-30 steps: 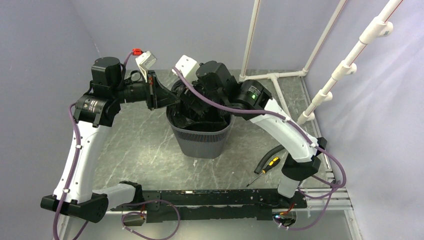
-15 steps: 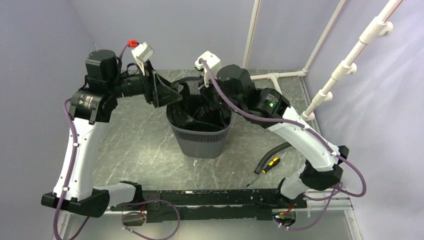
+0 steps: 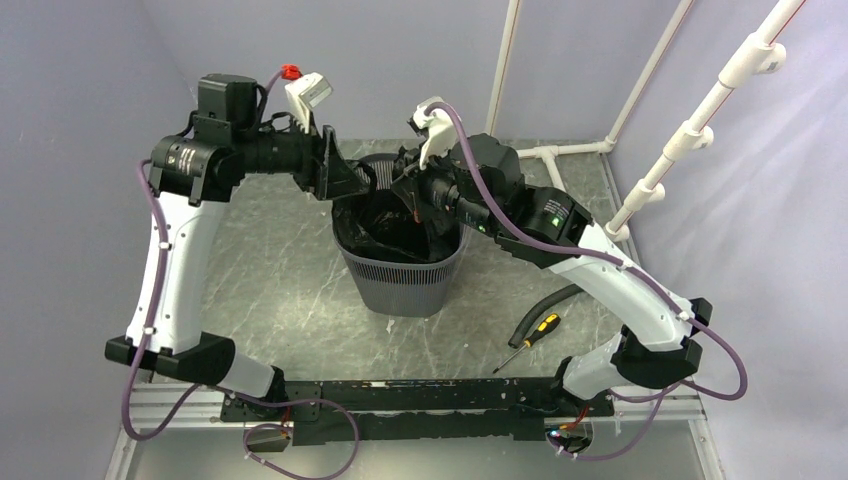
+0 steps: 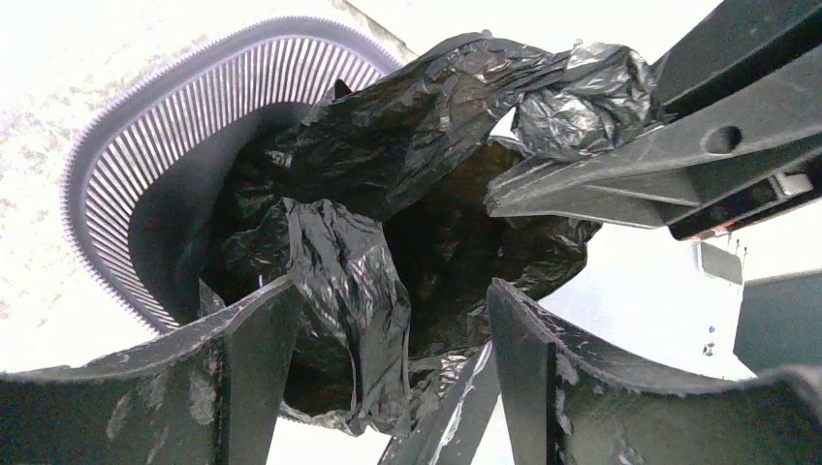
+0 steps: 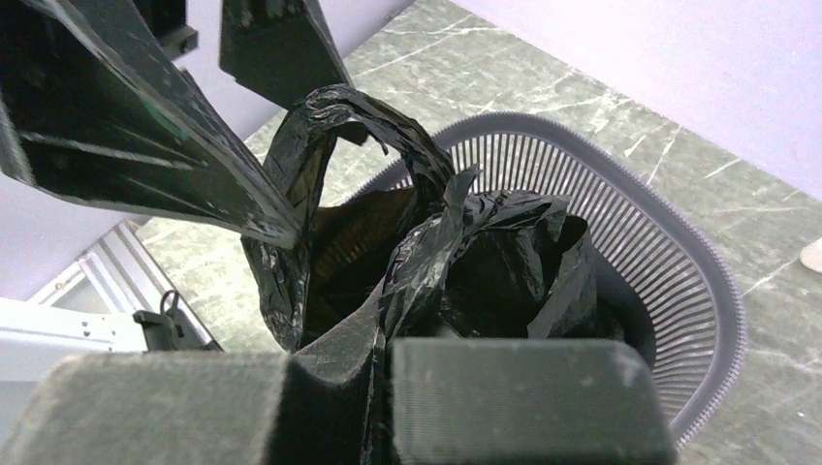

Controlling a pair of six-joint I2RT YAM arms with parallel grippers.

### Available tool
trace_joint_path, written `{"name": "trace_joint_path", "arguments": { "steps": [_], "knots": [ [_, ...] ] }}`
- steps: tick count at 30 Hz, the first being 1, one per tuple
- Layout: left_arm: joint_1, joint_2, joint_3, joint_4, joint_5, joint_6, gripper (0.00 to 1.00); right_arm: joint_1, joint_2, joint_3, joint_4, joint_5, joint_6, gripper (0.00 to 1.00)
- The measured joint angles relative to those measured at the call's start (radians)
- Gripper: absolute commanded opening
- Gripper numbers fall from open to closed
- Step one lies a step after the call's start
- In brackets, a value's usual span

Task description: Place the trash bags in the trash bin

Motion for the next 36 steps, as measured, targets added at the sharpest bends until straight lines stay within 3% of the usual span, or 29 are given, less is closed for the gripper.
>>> {"name": "trace_joint_path", "arguments": {
  "steps": [2,6,12,16,17,21,26,32,36],
  "knots": [
    [-0.013,0.024,0.022,-0.035,-0.016,0.023,0.77,0.002,0.000,-0.007,0.013,0.000,0.016,0.01],
    [-0.052,0.064,0.082,-0.113,-0.075,0.082,0.69,0.002,0.000,-0.028,0.035,-0.004,0.039,0.01],
    [-0.098,0.128,0.184,-0.196,-0.145,0.151,0.43,0.006,-0.002,-0.043,0.051,-0.026,0.054,0.01],
    [-0.102,0.174,0.209,-0.217,-0.159,0.161,0.05,0.009,-0.015,-0.065,0.069,-0.031,0.055,0.01],
    [-0.102,0.189,0.211,-0.217,-0.161,0.169,0.03,0.009,-0.022,-0.076,0.076,-0.031,0.056,0.01],
    [-0.103,0.216,0.190,-0.174,-0.198,0.142,0.02,0.011,-0.061,-0.140,0.129,0.016,0.067,0.00],
    [-0.096,0.138,0.052,0.061,-0.324,0.047,0.03,-0.021,-0.099,-0.164,0.184,0.195,0.138,0.00],
    [-0.022,-0.059,-0.115,0.429,-0.449,-0.075,0.02,-0.069,-0.260,-0.320,0.405,0.335,0.212,0.00],
    [-0.020,-0.269,-0.373,0.675,-0.520,-0.137,0.03,-0.067,-0.424,-0.550,0.533,0.415,0.337,0.00]
  ]
}}
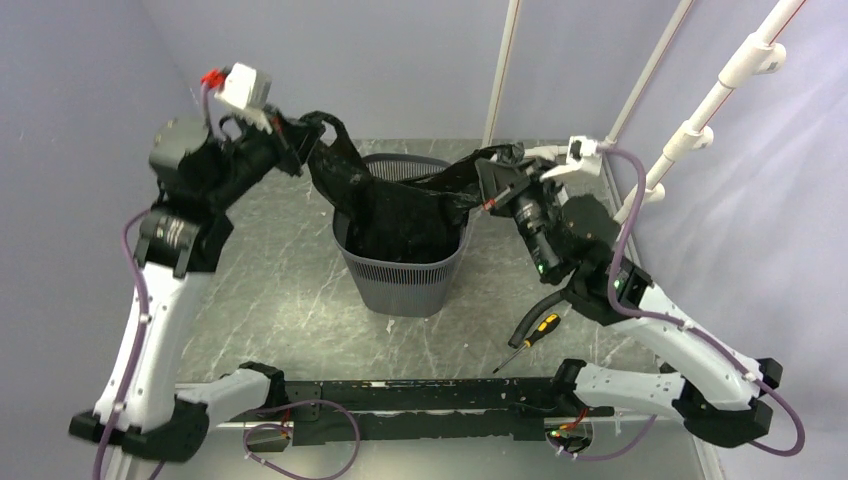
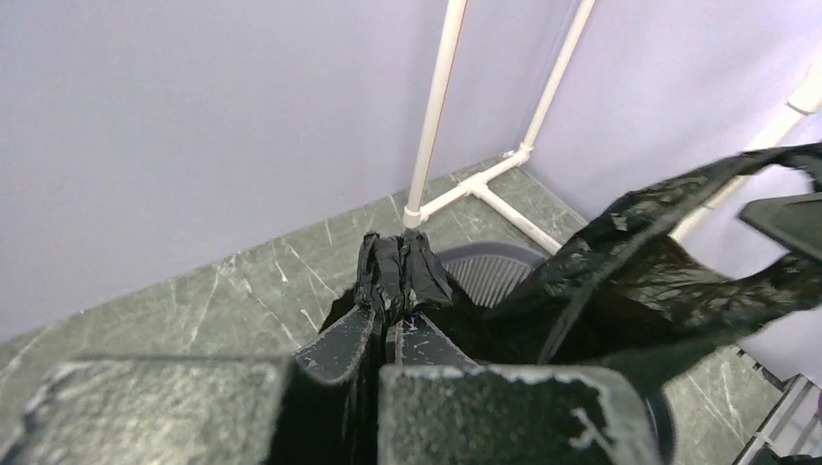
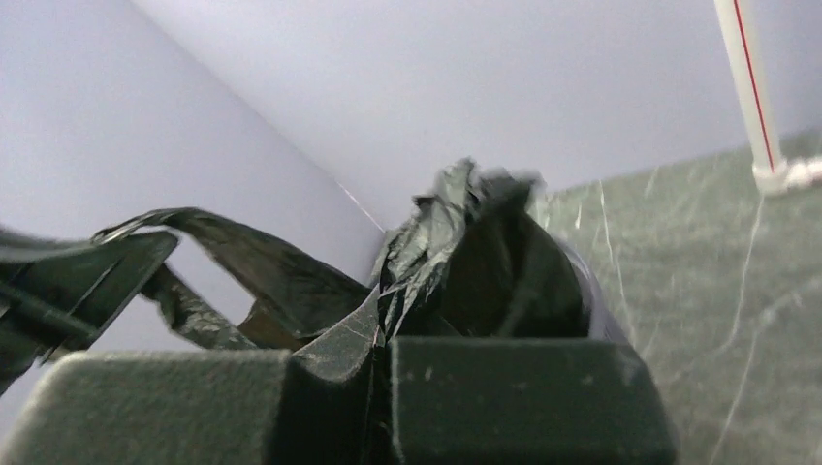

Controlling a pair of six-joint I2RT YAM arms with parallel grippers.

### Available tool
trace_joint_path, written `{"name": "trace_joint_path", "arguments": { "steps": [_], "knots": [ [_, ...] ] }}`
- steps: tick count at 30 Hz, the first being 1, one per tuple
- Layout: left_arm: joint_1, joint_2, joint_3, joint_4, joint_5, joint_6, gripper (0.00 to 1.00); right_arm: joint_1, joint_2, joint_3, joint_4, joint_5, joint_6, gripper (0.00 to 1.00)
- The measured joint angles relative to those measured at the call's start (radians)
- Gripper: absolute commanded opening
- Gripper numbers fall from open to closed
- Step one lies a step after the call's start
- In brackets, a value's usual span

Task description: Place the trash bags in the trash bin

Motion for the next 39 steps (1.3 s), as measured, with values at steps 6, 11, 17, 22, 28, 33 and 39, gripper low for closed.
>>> {"name": "trace_joint_path", "arguments": {
  "steps": [6,11,17,22,28,33,39],
  "knots": [
    [-0.001,-0.186,-0.340,0.162,0.006,-0.093,0.03,-0.002,-0.058,-0.245,0.035,0.023,0.180,0.00],
    [-0.001,-0.196,-0.464,0.177,-0.002,-0.149,0.02,-0.002,-0.005,-0.232,0.000,-0.011,0.179,0.00],
    [-0.001,-0.200,-0.428,0.155,-0.071,-0.172,0.03,-0.001,0.000,-0.091,-0.006,-0.040,0.106,0.00],
    [0.000,-0.292,-0.465,0.122,-0.143,-0.212,0.02,-0.001,-0.141,-0.189,-0.008,-0.071,0.103,0.03],
    [-0.004,-0.493,-0.626,0.100,-0.138,-0.286,0.08,-0.001,-0.262,-0.377,-0.061,-0.223,0.120,0.06],
    [-0.004,-0.522,-0.678,0.090,-0.111,-0.327,0.17,-0.001,-0.226,-0.399,-0.078,-0.347,0.110,0.12],
    [-0.004,-0.488,-0.687,0.038,-0.108,-0.340,0.37,-0.001,-0.150,-0.372,-0.110,-0.373,0.111,0.33]
  ]
}}
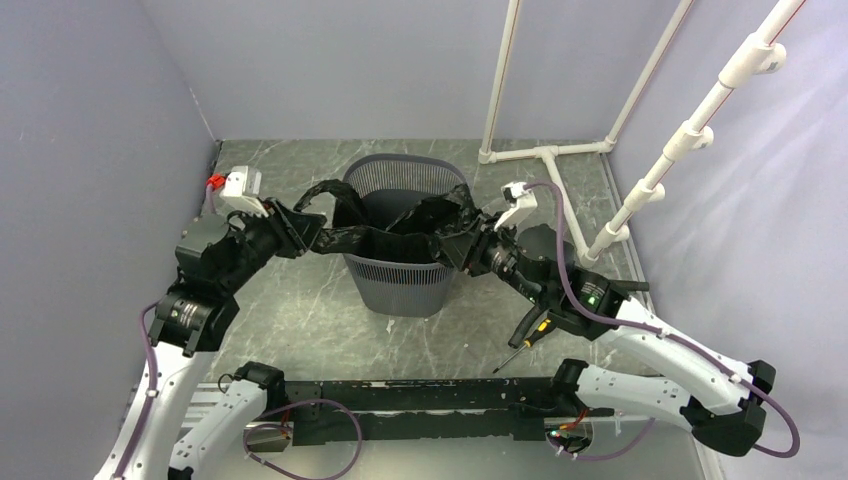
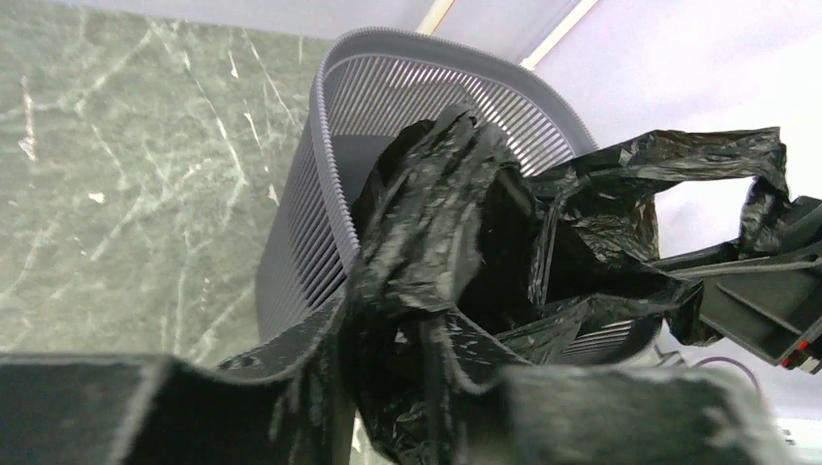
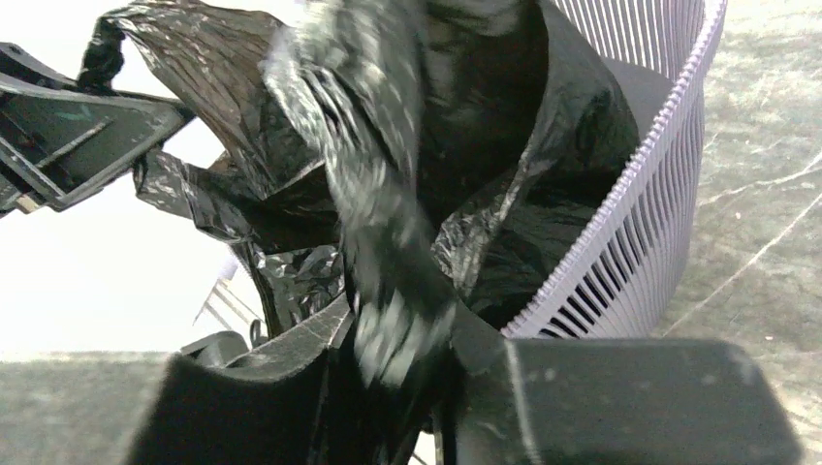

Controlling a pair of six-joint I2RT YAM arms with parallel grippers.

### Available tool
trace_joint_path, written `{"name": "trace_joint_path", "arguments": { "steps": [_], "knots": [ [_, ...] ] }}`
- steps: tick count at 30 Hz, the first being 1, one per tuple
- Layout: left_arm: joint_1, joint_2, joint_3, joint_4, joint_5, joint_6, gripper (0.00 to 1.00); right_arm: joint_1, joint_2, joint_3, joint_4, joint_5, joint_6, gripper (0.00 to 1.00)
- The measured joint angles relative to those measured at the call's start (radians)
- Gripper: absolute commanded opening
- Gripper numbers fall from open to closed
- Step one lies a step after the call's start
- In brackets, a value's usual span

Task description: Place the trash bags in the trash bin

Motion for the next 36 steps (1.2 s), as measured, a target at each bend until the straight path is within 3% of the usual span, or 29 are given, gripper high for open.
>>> {"name": "trace_joint_path", "arguments": {
  "steps": [2,8,13,24,36],
  "knots": [
    [0.000,0.023,0.011,-0.015,0.009,0.006,0.41,0.000,0.016,0.022,-0.009,0.000,-0.008,0.39],
    [0.000,0.098,0.121,-0.092,0.022,0.084,0.74,0.000,0.017,0.130,-0.055,0.019,-0.050,0.70],
    [0.000,0.140,0.266,-0.156,0.023,0.192,0.85,0.000,0.012,0.245,-0.176,0.073,-0.111,0.85],
    [0.000,0.403,0.617,-0.425,0.134,0.482,0.93,0.000,0.289,0.671,-0.493,0.135,-0.300,0.94],
    [0.000,0.472,0.747,-0.660,0.288,0.760,0.93,0.001,0.554,0.967,-0.757,0.111,-0.527,0.93]
  ]
}}
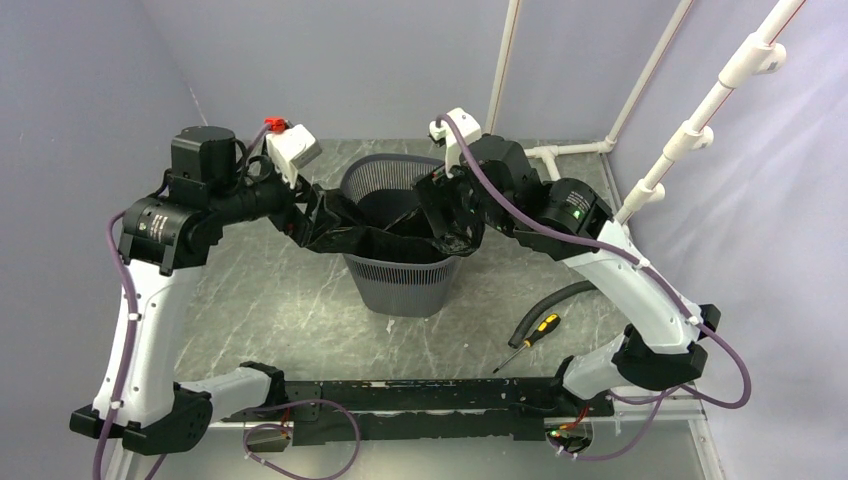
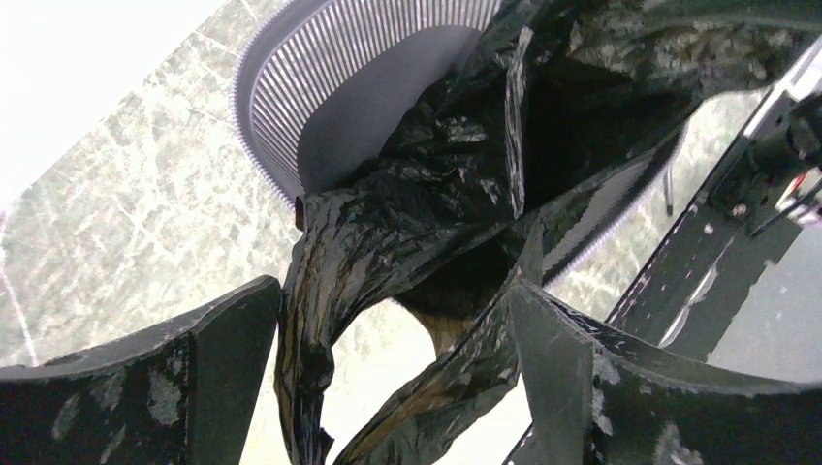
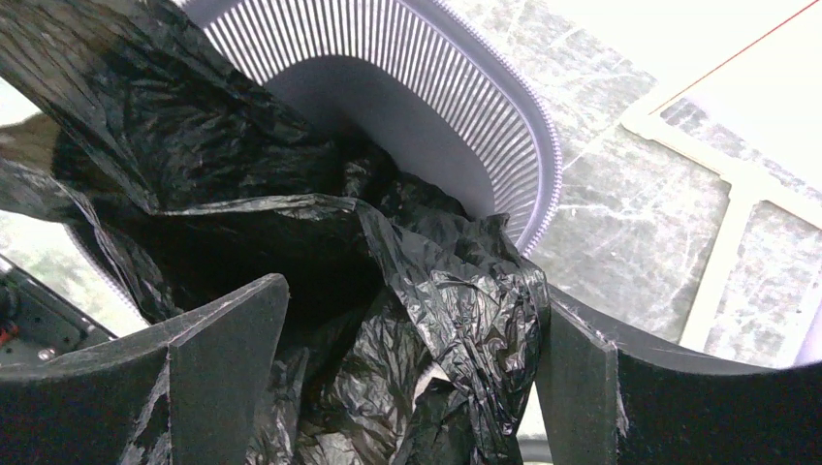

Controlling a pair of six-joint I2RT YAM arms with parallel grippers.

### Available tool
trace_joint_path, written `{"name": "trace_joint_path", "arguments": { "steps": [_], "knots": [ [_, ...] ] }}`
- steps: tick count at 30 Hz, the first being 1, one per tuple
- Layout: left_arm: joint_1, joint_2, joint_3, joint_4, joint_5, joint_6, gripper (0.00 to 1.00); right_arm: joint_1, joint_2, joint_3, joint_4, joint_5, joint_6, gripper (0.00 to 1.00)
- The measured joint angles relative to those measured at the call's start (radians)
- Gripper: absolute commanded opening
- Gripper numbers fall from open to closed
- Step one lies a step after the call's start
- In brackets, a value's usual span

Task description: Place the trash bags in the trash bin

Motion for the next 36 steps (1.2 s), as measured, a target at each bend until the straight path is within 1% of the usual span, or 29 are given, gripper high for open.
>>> {"name": "trace_joint_path", "arguments": {
  "steps": [2,3,4,6,7,9,13,14,16,17,21,23,27,30,33,36],
  "knots": [
    [0.000,0.006,0.025,-0.037,0.007,0.035,0.91,0.000,0.008,0.016,-0.024,-0.003,-0.022,0.92],
    [0.000,0.013,0.036,-0.055,0.008,0.053,0.89,0.000,0.009,0.020,-0.033,-0.005,-0.034,0.90],
    [0.000,0.019,0.045,-0.073,0.008,0.069,0.85,0.000,0.009,0.024,-0.042,-0.005,-0.045,0.86],
    [0.000,0.032,0.047,-0.095,0.004,0.086,0.76,0.000,0.009,0.034,-0.060,-0.002,-0.064,0.75],
    [0.000,0.041,0.047,-0.104,0.002,0.093,0.70,0.000,0.009,0.037,-0.067,0.004,-0.073,0.65],
    [0.000,0.060,0.047,-0.116,-0.006,0.106,0.58,0.000,0.009,0.040,-0.078,0.016,-0.085,0.53],
    [0.000,0.076,0.039,-0.124,-0.028,0.113,0.31,0.000,0.009,0.040,-0.089,0.044,-0.100,0.26],
    [0.000,0.076,0.034,-0.124,-0.032,0.114,0.23,0.000,0.009,0.039,-0.089,0.051,-0.100,0.23],
    [0.000,0.076,0.025,-0.123,-0.043,0.109,0.09,0.000,0.008,0.027,-0.084,0.061,-0.097,0.21],
    [0.000,0.076,0.020,-0.118,-0.053,0.100,0.04,0.000,0.007,0.017,-0.080,0.064,-0.094,0.19],
    [0.000,0.074,-0.024,-0.055,-0.114,0.057,0.03,0.000,-0.003,-0.053,-0.042,0.091,-0.072,0.11],
    [0.000,0.074,-0.048,-0.011,-0.144,0.026,0.03,0.000,-0.014,-0.092,-0.015,0.109,-0.051,0.04],
    [0.000,0.078,-0.057,0.103,-0.209,-0.053,0.03,0.000,-0.059,-0.148,0.061,0.154,0.006,0.00],
    [0.000,0.085,-0.043,0.177,-0.248,-0.103,0.02,-0.002,-0.131,-0.204,0.147,0.192,0.055,0.00],
    [0.000,0.090,-0.043,0.242,-0.285,-0.145,0.02,-0.017,-0.236,-0.308,0.238,0.211,0.106,0.00],
    [0.001,0.076,-0.089,0.293,-0.308,-0.182,0.02,-0.056,-0.332,-0.419,0.279,0.219,0.163,0.00]
  ]
}}
